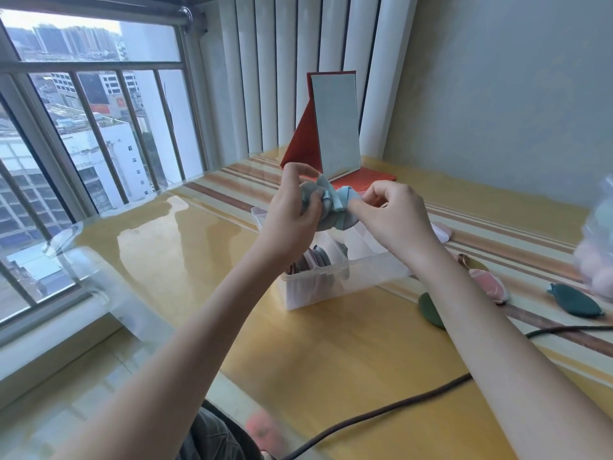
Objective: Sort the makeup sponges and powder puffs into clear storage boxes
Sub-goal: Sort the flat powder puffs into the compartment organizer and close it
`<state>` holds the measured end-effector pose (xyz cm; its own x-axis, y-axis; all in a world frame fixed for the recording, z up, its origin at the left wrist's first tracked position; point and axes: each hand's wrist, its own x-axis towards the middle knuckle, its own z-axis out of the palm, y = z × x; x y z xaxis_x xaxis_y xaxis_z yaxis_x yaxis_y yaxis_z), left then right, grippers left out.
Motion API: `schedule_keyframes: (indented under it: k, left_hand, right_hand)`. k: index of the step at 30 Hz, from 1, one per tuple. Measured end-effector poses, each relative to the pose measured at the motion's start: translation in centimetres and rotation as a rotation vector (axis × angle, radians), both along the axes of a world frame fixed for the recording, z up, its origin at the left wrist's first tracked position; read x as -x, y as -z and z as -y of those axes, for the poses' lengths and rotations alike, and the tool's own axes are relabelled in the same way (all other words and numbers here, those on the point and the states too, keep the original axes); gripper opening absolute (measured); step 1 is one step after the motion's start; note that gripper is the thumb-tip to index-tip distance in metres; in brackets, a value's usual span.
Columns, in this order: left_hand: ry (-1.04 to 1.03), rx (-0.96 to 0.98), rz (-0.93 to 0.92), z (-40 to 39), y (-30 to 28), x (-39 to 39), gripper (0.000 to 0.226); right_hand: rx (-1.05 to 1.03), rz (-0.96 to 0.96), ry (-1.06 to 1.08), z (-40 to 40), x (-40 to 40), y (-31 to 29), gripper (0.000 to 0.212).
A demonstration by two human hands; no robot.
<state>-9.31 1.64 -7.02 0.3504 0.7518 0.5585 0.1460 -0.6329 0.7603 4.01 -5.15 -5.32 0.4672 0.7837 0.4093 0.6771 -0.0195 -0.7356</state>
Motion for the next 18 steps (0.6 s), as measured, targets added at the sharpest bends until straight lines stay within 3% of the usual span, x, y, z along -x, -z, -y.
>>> schedule_keyframes:
  k: [4,9,13,18]
  left_hand:
    - [-0.049,0.054,0.059,-0.2,-0.1,0.1,0.019]
    - [-0.041,0.058,0.008,-0.2,-0.1,0.0,0.02]
    - [-0.04,0.065,-0.022,-0.3,0.1,0.0,0.02]
    - [-0.034,0.057,-0.033,-0.2,0.0,0.0,0.022]
  right_hand:
    - [-0.032,0.012,0.023,0.4,-0.4,-0.7,0.028]
    - [0.197,0.167,-0.038,0.8,-0.8,-0.9,0.02]
    - [0.22,0.284,-0.087,0.7,-0.3,-0.6,0.014]
    - [0.264,0.288,-0.046,0.3,0.4,0.1,0.028]
